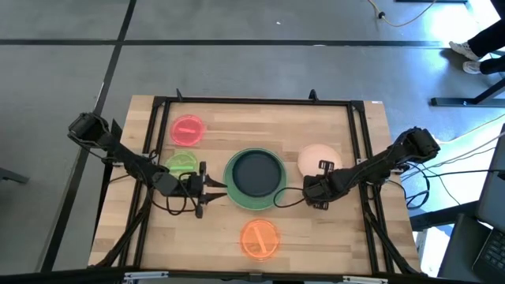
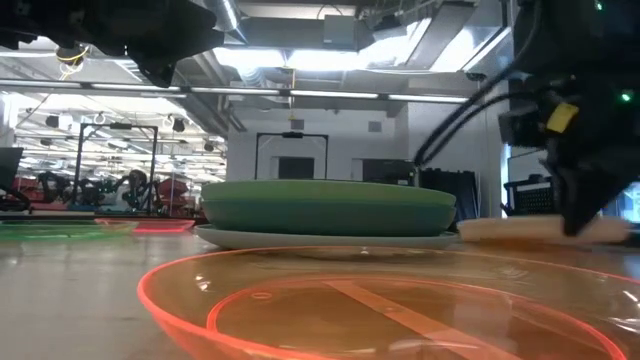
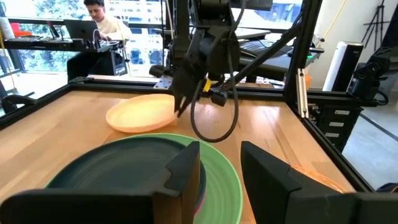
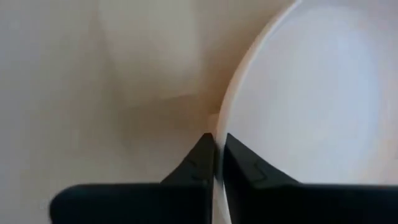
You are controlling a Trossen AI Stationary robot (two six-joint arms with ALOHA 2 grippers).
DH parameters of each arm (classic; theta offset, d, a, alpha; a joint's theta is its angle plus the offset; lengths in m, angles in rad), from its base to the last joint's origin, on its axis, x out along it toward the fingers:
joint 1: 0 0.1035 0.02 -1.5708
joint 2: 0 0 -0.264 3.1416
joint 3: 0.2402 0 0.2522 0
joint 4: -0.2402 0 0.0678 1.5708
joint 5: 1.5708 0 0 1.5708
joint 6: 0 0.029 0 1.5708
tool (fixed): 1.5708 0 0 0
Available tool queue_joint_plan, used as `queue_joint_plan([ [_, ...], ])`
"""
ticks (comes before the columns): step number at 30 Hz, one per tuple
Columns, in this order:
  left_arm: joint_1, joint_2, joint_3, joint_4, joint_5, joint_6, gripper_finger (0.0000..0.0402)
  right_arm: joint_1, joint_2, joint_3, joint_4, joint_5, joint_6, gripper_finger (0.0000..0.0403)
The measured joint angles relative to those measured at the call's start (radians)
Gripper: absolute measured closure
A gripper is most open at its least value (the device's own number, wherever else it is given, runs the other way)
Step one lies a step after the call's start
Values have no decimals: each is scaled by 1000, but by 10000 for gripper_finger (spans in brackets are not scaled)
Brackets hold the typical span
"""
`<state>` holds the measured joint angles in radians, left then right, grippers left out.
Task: Stack plastic plates
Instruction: Stack the white plate on top of the dark blue plate
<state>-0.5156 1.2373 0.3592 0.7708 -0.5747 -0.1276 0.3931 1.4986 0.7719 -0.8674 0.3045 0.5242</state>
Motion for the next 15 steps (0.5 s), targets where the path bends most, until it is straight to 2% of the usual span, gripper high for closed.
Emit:
queue_joint_plan([
  [3,7,0,0,0,-1,0,292,0,0,62,-62,80,-37,398],
  [8,7,0,0,-11,-1,0,292,0,0,167,-63,168,-142,393],
  [12,7,0,0,-21,-1,-3,292,0,0,229,-25,225,-210,400],
  [15,7,0,0,-21,-1,-4,292,0,0,244,57,227,-284,397],
])
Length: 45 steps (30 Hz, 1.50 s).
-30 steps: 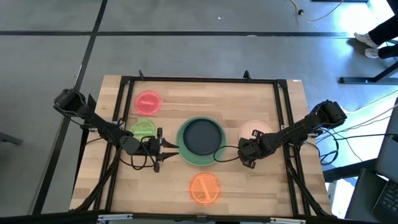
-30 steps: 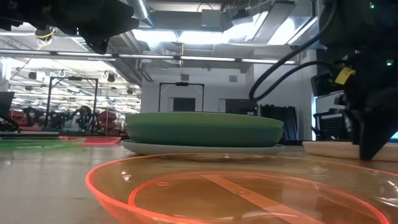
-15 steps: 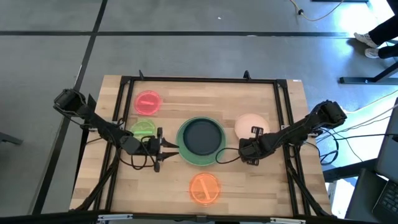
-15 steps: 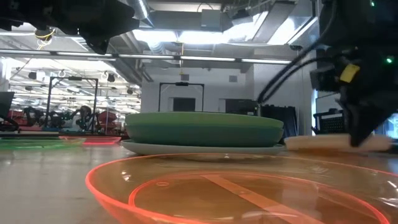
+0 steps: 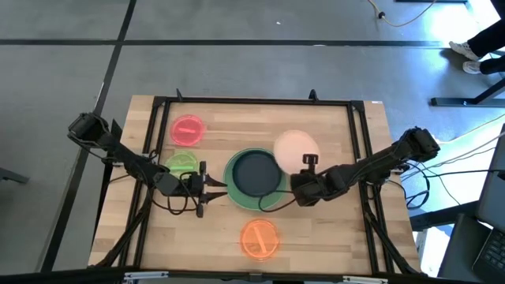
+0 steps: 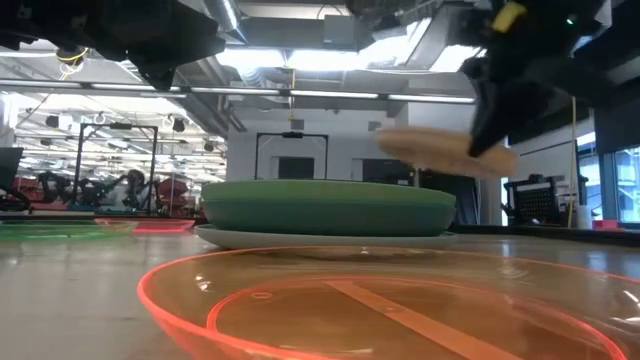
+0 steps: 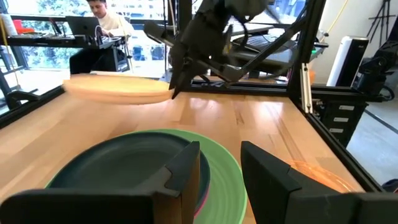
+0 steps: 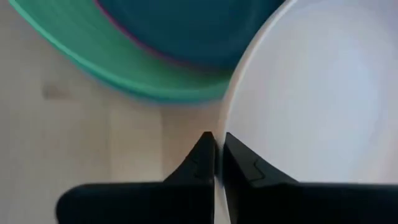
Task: Stack plastic plates
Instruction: Stack the white plate on top of the dark blue plate
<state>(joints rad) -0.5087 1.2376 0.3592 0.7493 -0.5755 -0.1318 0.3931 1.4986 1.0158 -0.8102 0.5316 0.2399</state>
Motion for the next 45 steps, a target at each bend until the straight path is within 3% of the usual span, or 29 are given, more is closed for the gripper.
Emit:
queue_joint_plan([
  [8,0,0,0,0,0,0,292,-1,4,0,296,-47,-216,399],
  [20,0,0,0,0,0,0,292,-1,115,0,649,-136,-383,396],
  [30,0,0,0,-1,0,0,292,-35,212,0,646,-141,-379,395],
  [45,0,0,0,-1,0,2,292,-40,224,0,626,-158,-340,394],
])
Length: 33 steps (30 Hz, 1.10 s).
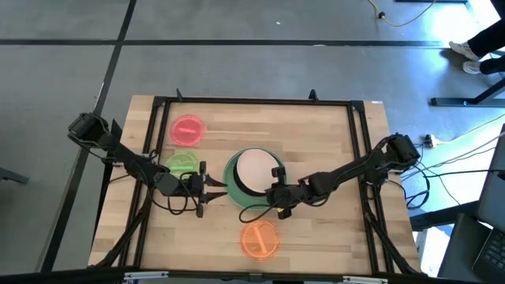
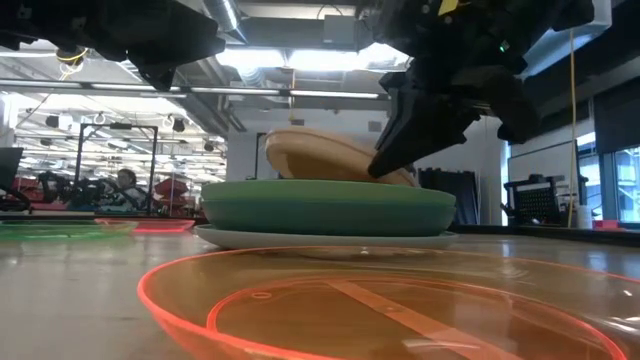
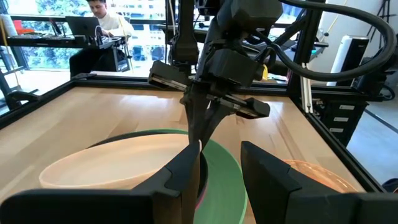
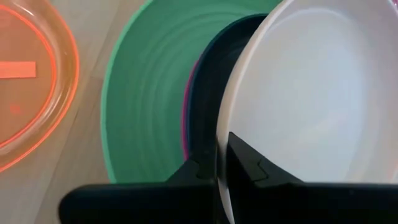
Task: Stack plastic plates
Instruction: Stack the white plate on top of the dark blue plate, then stack the orange plate on top of the white plate
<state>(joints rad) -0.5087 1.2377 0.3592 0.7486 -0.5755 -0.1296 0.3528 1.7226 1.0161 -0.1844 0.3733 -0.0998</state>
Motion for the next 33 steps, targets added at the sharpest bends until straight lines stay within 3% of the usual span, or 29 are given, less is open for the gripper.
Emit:
queue_joint_plan([
  [4,0,0,0,0,0,0,292,0,0,0,0,0,6,368],
  [12,0,0,0,0,0,0,292,1,-20,0,-1,-4,17,276],
  [15,0,0,0,0,0,0,292,8,-54,23,-16,-68,48,259],
  [22,0,0,0,0,0,1,292,61,-78,40,0,-281,200,251],
  [33,-19,0,0,-8,16,-26,292,166,-34,35,7,-252,468,251],
])
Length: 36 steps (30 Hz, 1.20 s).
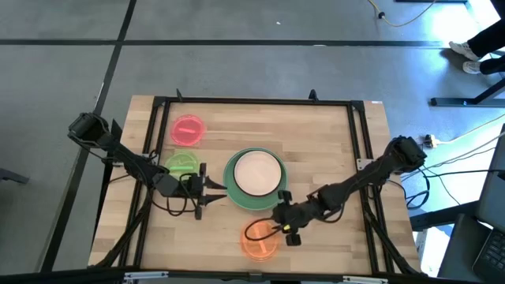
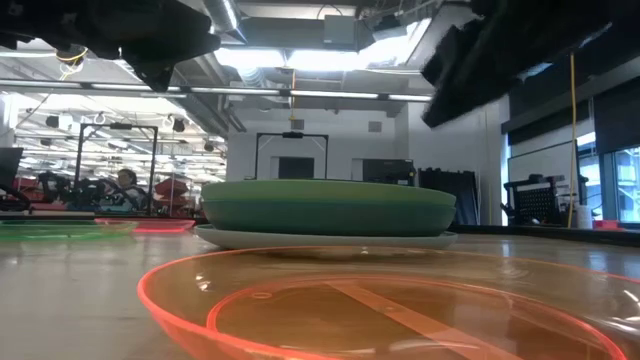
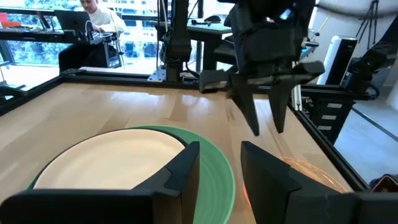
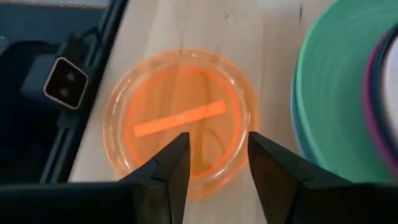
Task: Stack plastic plates
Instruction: Stack the orange plate on top of the white plate
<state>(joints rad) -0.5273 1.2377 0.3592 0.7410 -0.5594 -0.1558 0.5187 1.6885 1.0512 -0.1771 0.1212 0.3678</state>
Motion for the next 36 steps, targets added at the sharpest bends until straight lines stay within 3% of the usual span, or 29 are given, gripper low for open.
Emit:
queue_joint_plan([
  [21,-27,133,0,63,-7,-74,292,-2,177,0,7,-1,433,251],
  [32,-27,133,0,70,-6,-77,292,-2,209,1,21,-43,463,252],
  [36,-27,133,0,70,-6,-77,292,-2,210,0,20,-35,444,280],
])
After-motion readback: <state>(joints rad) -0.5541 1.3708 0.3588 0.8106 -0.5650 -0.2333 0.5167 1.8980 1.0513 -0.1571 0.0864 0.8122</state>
